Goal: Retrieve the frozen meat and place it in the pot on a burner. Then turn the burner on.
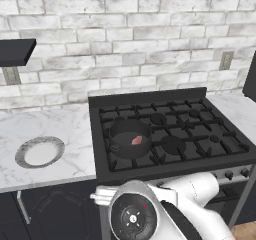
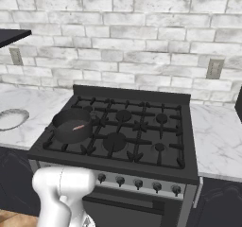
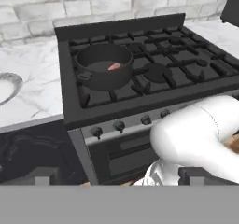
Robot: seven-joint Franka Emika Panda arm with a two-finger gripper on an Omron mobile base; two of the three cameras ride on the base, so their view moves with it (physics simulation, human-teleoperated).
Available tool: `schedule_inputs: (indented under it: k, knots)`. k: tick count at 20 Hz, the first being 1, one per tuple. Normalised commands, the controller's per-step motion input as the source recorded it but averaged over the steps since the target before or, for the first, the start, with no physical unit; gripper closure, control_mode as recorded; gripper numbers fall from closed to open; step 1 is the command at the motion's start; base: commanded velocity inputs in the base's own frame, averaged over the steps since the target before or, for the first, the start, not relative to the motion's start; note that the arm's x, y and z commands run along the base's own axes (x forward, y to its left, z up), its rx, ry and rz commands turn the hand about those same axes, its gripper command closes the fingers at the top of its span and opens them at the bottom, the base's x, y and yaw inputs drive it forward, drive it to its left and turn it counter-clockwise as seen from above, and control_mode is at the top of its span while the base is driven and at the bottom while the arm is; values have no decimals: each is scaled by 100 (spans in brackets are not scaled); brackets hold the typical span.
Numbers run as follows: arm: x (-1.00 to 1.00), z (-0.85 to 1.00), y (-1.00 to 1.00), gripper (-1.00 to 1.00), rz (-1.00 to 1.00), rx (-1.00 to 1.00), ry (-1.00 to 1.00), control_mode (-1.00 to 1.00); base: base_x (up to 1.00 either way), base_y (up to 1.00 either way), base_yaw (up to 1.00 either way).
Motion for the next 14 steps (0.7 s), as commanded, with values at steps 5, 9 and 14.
schedule_inputs:
  k: [5, 9, 14]
  knots:
    - [-2, -94, -9, -100, 12, -4, -13, -100, 0, 0, 0]
    - [1, -100, -8, -100, 14, -2, -21, -100, 0, 0, 0]
    - [12, -93, -9, -100, 21, -1, -37, -100, 0, 0, 0]
